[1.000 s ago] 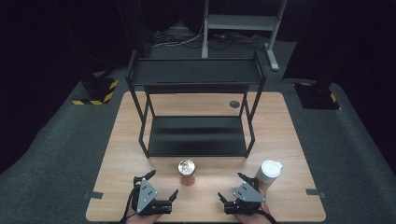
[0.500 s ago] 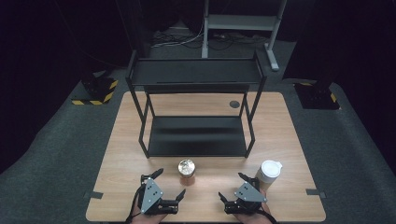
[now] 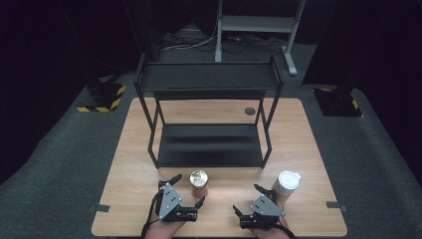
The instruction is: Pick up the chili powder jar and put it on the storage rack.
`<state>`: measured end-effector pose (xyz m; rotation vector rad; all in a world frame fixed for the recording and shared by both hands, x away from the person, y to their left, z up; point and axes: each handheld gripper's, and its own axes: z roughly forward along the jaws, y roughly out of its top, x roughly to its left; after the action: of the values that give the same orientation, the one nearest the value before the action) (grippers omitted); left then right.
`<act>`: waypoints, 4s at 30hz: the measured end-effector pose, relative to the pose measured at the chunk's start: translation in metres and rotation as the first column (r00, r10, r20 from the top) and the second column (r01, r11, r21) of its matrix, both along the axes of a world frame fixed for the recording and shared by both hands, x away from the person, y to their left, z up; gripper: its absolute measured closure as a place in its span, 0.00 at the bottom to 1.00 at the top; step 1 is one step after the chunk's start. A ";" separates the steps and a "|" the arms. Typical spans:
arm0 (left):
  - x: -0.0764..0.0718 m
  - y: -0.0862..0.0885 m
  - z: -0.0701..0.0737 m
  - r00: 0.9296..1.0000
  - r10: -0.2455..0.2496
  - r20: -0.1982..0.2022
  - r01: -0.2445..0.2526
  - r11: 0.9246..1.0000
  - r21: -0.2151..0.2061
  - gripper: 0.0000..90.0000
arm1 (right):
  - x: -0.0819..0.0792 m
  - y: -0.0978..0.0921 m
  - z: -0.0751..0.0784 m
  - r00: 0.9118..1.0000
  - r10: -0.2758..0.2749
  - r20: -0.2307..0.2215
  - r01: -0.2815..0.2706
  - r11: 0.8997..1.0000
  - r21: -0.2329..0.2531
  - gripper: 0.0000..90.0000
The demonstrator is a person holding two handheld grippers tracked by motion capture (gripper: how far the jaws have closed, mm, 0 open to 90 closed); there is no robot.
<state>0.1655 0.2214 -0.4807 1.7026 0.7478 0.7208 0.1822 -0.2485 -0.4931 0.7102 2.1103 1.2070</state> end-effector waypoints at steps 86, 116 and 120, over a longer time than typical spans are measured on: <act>0.015 0.012 -0.002 0.995 0.095 0.005 -0.093 0.988 -0.123 0.38 | 0.002 0.000 0.001 1.000 -0.002 -0.012 0.002 1.000 0.001 0.00; 0.024 0.015 0.069 0.993 0.083 0.084 -0.068 0.984 -0.167 0.38 | 0.003 -0.001 0.001 1.000 -0.003 -0.018 0.003 1.000 0.009 0.00; 0.029 0.016 0.081 0.993 0.082 0.088 -0.065 0.982 -0.179 0.38 | 0.003 -0.001 0.001 1.000 -0.002 -0.019 0.003 1.000 0.009 0.00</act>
<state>0.1941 0.2371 -0.3994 1.4769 0.7875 0.7592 0.1849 -0.2497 -0.4916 0.7308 2.1195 1.2141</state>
